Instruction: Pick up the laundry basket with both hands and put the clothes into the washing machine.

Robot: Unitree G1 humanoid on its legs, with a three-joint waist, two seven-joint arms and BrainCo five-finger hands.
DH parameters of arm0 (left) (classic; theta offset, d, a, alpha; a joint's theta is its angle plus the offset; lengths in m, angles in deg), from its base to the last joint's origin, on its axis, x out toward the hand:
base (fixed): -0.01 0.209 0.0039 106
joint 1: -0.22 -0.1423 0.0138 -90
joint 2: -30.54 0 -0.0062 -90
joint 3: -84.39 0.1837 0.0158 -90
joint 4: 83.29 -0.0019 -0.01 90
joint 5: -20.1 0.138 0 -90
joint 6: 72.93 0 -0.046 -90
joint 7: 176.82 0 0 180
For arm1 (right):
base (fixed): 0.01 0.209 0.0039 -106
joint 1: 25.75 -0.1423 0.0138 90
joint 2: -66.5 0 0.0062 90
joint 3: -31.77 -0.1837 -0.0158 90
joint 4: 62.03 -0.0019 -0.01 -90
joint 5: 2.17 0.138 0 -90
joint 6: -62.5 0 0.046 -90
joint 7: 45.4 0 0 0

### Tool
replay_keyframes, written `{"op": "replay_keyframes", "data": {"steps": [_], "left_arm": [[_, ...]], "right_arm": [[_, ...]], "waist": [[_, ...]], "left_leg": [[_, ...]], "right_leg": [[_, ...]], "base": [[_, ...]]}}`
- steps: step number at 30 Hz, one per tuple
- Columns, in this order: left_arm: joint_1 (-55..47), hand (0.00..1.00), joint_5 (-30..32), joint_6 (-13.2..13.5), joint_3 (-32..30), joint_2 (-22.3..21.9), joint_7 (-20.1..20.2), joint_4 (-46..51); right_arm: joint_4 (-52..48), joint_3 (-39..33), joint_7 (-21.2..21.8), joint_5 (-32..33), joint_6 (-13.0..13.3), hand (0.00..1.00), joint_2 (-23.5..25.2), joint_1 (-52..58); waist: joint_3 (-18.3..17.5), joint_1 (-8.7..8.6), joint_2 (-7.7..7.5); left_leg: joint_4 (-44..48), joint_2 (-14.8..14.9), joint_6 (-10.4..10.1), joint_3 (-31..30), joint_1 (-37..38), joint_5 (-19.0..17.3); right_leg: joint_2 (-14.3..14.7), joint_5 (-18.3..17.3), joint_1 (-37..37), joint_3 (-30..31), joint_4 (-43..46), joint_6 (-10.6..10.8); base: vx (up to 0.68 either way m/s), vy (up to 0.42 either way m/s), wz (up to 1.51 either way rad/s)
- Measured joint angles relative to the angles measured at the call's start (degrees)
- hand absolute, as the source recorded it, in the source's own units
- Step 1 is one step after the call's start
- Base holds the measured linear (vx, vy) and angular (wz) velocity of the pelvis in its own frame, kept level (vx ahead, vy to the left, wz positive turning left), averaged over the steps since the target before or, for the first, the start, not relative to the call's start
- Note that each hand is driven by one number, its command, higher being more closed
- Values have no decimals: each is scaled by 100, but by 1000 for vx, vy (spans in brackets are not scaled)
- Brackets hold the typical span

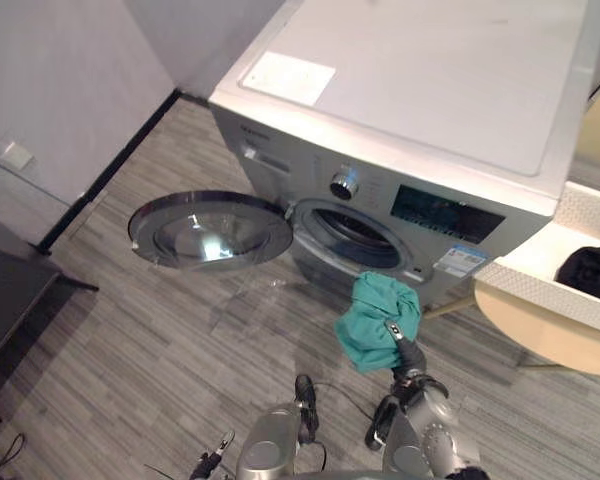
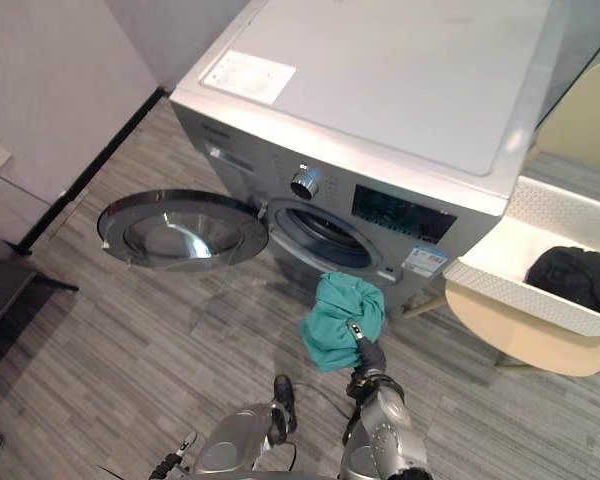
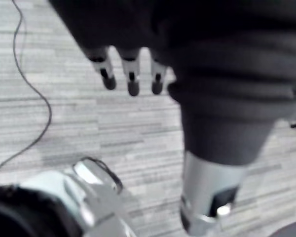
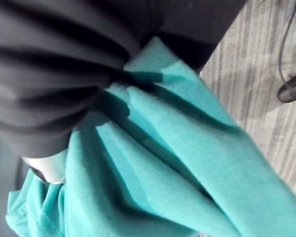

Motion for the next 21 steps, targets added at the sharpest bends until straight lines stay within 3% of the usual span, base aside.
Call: {"op": "replay_keyframes", "data": {"steps": [4, 7, 10, 12, 15, 16, 18, 19, 21], "left_arm": [[19, 0, -29, 34, 67, -17, -34, 61], [51, 0, -208, 160, 358, -23, -145, 133], [213, 0, -467, 278, 562, -38, -157, 187], [261, 0, -678, 364, 870, -43, -166, 392], [301, 0, -801, 421, 1116, -29, -166, 449], [370, 0, -900, 442, 1212, -20, -165, 507], [454, 0, -931, 456, 1393, 14, -166, 515], [542, 0, -965, 494, 1594, 40, -164, 560], [615, 0, -999, 516, 1685, 49, -172, 616]], "right_arm": [[927, -56, -324, -50, 11, 100, -49, -1081], [1741, -405, -693, -57, 24, 100, -40, -2056], [2325, -1015, -1053, -53, 68, 100, -121, -2979], [2829, -1626, -1309, -28, 147, 100, -412, -3765], [3355, -2109, -1495, 75, 211, 100, -858, -4444], [3700, -2332, -1586, 103, 231, 100, -1214, -4831], [3977, -2449, -1683, 237, 239, 100, -1605, -5194], [4322, -2461, -1696, 289, 246, 100, -2108, -5611], [4577, -2456, -1734, 384, 244, 100, -2467, -5921]], "waist": [[242, 6, 99], [326, 80, 261], [392, 267, 403], [466, 382, 572], [505, 504, 686], [525, 652, 741], [558, 790, 822], [582, 892, 934], [562, 964, 962]], "left_leg": [[436, -80, 114, -54, -445, -73], [837, -117, 251, -99, -852, -207], [1141, -192, 329, -150, -1295, -255], [1261, -198, 360, -130, -1649, -232], [1248, -197, 453, -85, -1932, -81], [1208, -221, 523, -102, -2112, 3], [1149, -246, 579, -159, -2294, 110], [977, -312, 626, -256, -2502, 283], [737, -388, 660, -367, -2638, 514]], "right_leg": [[-219, -18, -366, 24, 375, 10], [-372, -46, -651, 25, 673, 22], [-564, -78, -1026, 17, 992, -3], [-664, -79, -1278, -55, 1097, -9], [-727, -69, -1500, -139, 1126, -26], [-728, -49, -1674, -143, 1123, -56], [-718, 15, -1835, -175, 1095, -114], [-725, 72, -2009, -268, 1026, -126], [-729, 143, -2153, -376, 947, -171]], "base": [[-121, 26, 15], [-109, 41, 15], [-140, 29, 22], [-131, -3, 35], [-65, -20, 29], [-40, -26, 14], [-34, -34, 21], [-19, -28, 26], [23, -37, 38]]}}
